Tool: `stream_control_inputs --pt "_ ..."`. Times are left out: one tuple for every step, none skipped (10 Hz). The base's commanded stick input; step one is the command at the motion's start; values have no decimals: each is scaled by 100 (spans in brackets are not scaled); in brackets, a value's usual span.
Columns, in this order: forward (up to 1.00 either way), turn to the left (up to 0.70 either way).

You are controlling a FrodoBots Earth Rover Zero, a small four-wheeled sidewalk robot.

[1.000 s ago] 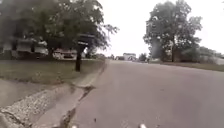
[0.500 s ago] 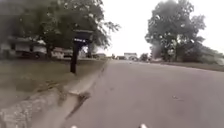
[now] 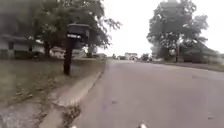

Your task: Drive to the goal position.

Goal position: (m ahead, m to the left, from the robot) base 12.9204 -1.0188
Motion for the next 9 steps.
stream_control_inputs --pt "100 -36" --pt "100 -36" --pt "100 -33" --pt "100 -12" --pt "100 0" --pt "100 0" --pt "100 0" --pt "100 0" --pt "100 0"
